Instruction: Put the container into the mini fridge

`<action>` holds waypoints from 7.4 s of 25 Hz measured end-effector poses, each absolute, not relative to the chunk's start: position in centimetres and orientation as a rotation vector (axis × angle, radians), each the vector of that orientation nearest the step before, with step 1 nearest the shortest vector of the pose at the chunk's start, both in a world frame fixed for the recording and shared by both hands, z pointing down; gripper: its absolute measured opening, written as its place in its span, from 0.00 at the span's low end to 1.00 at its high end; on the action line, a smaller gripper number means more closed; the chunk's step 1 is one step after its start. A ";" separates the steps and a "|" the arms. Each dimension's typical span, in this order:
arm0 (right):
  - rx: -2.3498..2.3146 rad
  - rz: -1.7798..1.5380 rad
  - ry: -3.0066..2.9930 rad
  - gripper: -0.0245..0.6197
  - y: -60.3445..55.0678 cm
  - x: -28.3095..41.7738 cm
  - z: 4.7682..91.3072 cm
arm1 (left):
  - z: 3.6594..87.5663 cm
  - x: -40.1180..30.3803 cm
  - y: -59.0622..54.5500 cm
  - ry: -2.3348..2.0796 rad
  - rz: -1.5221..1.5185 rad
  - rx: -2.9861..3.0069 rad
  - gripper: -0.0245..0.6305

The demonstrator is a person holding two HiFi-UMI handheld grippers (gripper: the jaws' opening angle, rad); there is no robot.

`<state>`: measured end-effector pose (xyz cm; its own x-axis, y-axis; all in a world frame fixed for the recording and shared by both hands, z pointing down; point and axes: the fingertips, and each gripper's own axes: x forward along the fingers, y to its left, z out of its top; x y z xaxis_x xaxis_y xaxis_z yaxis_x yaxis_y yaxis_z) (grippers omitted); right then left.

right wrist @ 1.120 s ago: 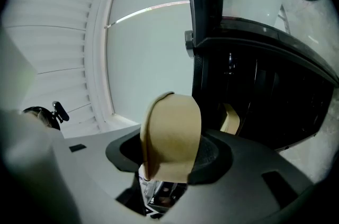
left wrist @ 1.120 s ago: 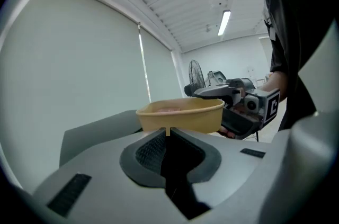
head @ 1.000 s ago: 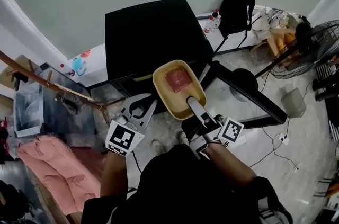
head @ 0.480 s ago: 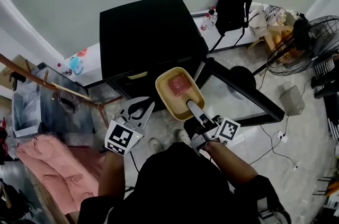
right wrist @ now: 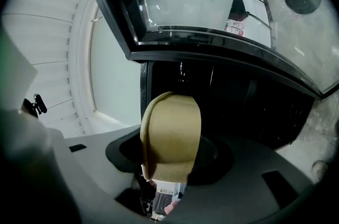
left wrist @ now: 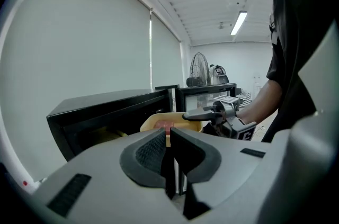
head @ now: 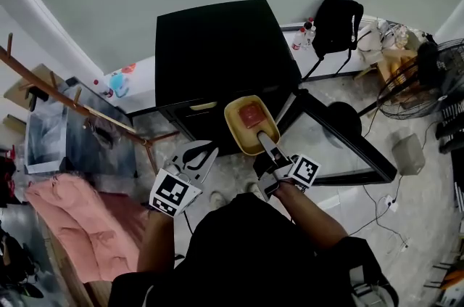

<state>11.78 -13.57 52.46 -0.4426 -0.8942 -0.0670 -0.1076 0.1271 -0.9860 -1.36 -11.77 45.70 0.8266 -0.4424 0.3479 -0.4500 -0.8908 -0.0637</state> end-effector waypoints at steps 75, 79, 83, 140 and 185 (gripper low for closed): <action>-1.068 -1.466 1.720 0.53 -24.8 9.5 57.0 | 49.1 -5.6 -13.3 -0.905 0.553 2.792 0.10; -1.078 -1.484 1.712 0.53 -25.4 9.0 57.2 | 49.3 -5.9 -13.1 -0.919 0.559 2.781 0.10; -1.072 -1.485 1.716 0.54 -25.4 9.0 57.4 | 49.4 -6.3 -13.0 -0.932 0.557 2.772 0.10; -1.812 -0.932 2.416 0.36 -25.7 8.8 56.1 | 48.7 -7.6 -14.6 -1.087 0.442 2.737 0.10; -1.667 -0.352 2.541 0.09 -17.6 9.9 44.9 | 43.5 -10.5 -15.9 -1.449 0.122 2.671 0.10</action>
<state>9.90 -17.61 44.85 -0.4038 -0.9131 0.0571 -0.8942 0.3807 -0.2357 -10.46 -15.94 43.51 0.5439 -0.8308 0.1182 -0.8388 -0.5421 0.0502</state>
